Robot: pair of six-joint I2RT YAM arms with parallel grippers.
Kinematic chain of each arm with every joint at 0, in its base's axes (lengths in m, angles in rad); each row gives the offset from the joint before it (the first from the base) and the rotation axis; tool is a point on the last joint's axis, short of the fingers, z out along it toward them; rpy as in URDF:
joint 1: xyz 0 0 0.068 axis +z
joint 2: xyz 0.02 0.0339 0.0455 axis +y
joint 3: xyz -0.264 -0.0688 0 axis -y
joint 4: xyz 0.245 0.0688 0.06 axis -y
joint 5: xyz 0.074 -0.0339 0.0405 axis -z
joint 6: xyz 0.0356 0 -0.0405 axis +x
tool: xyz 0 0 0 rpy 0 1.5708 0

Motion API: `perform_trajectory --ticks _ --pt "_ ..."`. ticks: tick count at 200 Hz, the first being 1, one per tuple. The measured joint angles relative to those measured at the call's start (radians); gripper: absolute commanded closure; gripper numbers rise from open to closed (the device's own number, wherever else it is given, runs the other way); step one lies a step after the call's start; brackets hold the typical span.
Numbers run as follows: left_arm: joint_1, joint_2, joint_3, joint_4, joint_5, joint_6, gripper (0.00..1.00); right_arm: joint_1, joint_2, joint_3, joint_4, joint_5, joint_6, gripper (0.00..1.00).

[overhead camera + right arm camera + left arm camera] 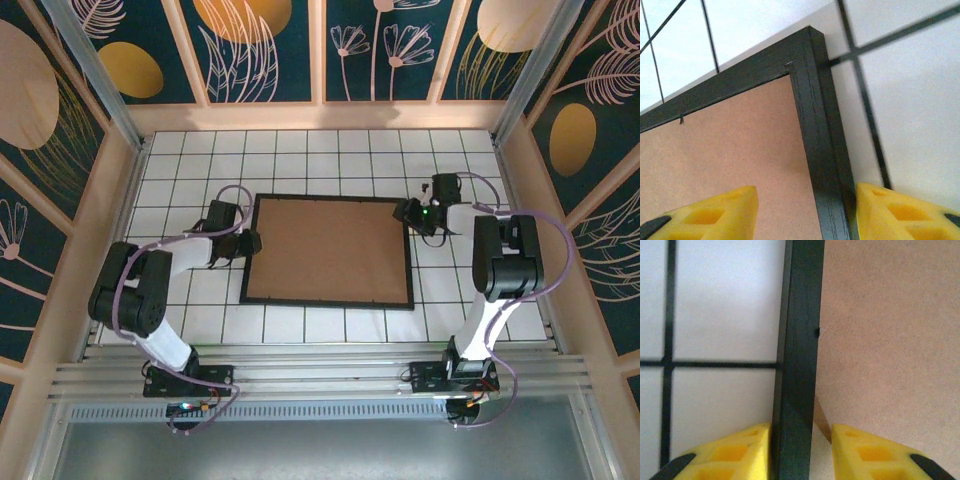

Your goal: Put the photo into the frame

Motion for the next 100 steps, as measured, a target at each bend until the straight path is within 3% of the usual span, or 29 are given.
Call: perform_trajectory --ticks 55,100 --pt "-0.006 -0.054 -0.051 -0.002 -0.040 -0.009 0.74 0.008 -0.019 0.016 -0.082 0.005 -0.073 0.46" --pt "-0.008 -0.054 -0.051 -0.002 -0.046 -0.008 0.75 -0.025 -0.053 0.043 -0.167 0.042 -0.138 0.57"
